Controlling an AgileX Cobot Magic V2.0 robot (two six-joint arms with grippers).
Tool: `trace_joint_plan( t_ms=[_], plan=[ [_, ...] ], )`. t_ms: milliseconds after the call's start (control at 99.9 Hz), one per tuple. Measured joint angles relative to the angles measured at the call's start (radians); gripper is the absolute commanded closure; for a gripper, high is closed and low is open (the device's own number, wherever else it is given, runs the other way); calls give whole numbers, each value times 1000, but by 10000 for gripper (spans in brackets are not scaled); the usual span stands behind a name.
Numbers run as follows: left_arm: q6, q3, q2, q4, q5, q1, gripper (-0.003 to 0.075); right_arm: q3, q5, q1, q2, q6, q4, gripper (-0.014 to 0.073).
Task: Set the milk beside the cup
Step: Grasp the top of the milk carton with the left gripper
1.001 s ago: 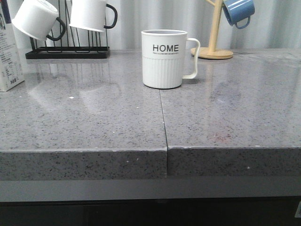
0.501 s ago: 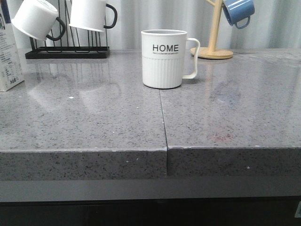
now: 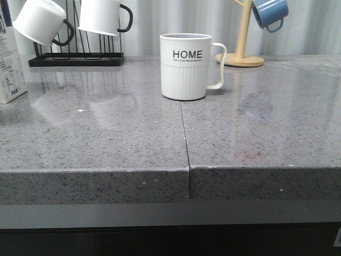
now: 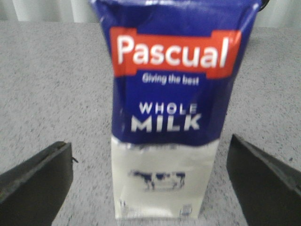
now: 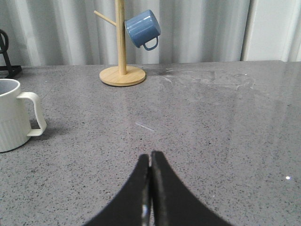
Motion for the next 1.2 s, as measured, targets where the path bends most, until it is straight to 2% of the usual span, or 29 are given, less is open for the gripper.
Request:
trace_joint_plan(
  t_ms=[691,781,951,1021,1091,1202],
  plan=[
    [-14,-179,241,6,-88,0,97,0,0,0,0,0,0,715],
    [-24,-180,253,6,-104,0,185,0,0,0,0,0,0,715],
    [-27,-180,254,8,-115,-5,491,0,0,0,0,0,0,715],
    [-30,-180,257,8,-122,-5,594,0,0,0,0,0,0,715],
    [-30,-180,257,8,-127,-5,643,0,0,0,0,0,0,715],
    [-30,-180,257,8,-130,-5,645,0,0,0,0,0,0,715]
  ],
)
